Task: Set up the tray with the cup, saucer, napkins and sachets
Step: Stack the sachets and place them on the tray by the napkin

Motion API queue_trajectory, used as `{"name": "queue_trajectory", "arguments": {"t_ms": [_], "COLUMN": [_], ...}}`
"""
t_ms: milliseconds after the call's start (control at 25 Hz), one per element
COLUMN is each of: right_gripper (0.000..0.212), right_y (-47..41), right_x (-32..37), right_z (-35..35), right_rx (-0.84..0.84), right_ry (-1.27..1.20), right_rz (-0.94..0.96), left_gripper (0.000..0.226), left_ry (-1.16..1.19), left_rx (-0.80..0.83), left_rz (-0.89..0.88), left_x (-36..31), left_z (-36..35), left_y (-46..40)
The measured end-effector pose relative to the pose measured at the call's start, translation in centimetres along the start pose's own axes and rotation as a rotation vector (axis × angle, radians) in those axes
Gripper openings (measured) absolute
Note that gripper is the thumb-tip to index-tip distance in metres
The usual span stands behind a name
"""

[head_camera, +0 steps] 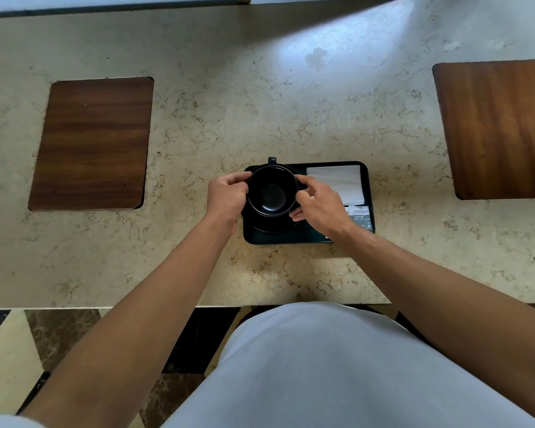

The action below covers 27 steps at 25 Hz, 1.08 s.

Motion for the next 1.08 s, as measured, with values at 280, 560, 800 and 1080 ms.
{"name": "queue_trajectory", "arguments": {"t_ms": [280, 560, 800, 1080], "right_gripper": [0.046, 0.035, 0.03, 0.036], "right_y": [-0.3, -0.6, -0.5, -2.9], "right_x": [-0.3, -1.3, -2.7, -4.2], "right_z": [0.1, 3.9, 8.5, 11.4], "right_rx": [-0.018, -0.227, -0.345, -0.348], "right_ry": [-0.009, 0.056, 0.171, 0.367], "right_rz": [-0.035, -0.046, -0.039, 0.053], "left_gripper": [0.032, 0.03, 0.029, 0.027], "left_ry": [-0.056, -0.368, -0.501, -0.758], "left_rx": [-0.017, 0.0, 0.161, 0.375], "left_rz": [-0.047, -0.607, -0.902, -1.058], "left_x": [-0.3, -4.3, -7.2, -7.3], "left_z": [0.5, -0.4, -5.7, -11.6], "left_y": [-0.1, 1.8, 4.9, 6.6]}}
Point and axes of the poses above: each hand's wrist, its own y-axis away from the middle knuckle, its own z-axis out of the back of the hand, x = y × z, the point moved 7 cm from there along -y, towards the middle knuckle, and after that the axes turned 13 degrees about -x, right-handed, at the moved point
